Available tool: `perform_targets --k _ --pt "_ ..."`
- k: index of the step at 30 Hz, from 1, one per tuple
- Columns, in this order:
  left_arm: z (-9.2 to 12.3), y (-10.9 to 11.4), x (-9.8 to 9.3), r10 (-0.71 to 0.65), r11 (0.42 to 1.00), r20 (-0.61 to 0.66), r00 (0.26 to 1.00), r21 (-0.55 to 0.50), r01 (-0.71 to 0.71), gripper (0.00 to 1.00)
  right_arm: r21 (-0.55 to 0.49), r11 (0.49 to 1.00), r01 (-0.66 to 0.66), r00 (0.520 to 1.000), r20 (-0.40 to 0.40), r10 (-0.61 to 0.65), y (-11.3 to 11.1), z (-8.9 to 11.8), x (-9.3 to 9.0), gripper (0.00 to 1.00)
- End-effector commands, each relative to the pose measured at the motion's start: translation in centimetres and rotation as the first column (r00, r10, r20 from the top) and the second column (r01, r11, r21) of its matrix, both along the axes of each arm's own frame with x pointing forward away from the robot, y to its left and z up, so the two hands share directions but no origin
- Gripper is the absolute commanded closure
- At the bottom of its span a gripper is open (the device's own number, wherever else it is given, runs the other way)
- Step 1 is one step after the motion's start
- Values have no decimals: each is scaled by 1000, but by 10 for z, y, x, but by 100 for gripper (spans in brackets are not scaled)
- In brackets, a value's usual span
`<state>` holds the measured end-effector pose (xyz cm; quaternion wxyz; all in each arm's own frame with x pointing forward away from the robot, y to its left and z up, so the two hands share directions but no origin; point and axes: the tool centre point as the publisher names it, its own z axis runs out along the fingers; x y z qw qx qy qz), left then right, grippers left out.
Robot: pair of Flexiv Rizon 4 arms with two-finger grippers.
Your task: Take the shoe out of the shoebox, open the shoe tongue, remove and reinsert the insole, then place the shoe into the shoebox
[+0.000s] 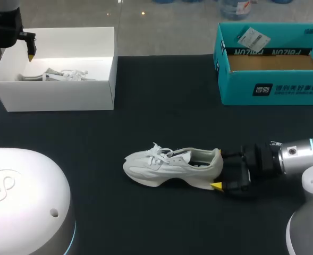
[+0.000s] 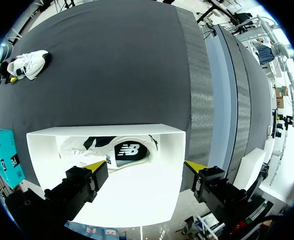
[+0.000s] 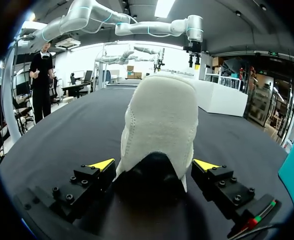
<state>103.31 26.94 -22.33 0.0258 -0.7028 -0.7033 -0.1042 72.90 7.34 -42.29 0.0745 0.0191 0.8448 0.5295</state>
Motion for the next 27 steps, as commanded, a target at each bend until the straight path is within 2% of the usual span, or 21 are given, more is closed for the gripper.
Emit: perform_targets --k 1,7,8,9,11,19,20,22,23,27 --pt "0 0 0 -1 1000 -1 1000 0 1 0 -6 1000 -10 1000 -7 10 1 -1 6 0" --pt "0 0 0 -1 1000 -1 1000 0 1 0 -1 1000 -16 1000 -9 16 3 -3 7 0" --pt "0 0 0 -1 1000 -1 1000 0 1 0 0 1000 -18 1000 -10 18 4 -3 7 11" --pt "0 0 0 -1 1000 -1 1000 0 1 0 1 1000 -18 1000 -10 18 4 -3 7 30" --pt "0 0 0 -1 1000 -1 1000 0 1 0 5 1000 -17 1000 -11 17 5 -4 6 51" --pt "0 0 0 -1 1000 -1 1000 0 1 0 23 1000 -7 1000 -22 7 5 -9 3 54" --pt "0 0 0 -1 1000 -1 1000 0 1 0 22 1000 -7 1000 -23 8 5 -9 3 58" --pt "0 0 0 -1 1000 -1 1000 0 1 0 23 1000 -8 1000 -27 9 6 -9 3 94" --pt "0 0 0 -1 1000 -1 1000 0 1 0 23 1000 -7 1000 -28 8 6 -10 3 100" --pt "0 0 0 -1 1000 -1 1000 0 1 0 30 999 -9 999 -39 10 8 -11 2 100"
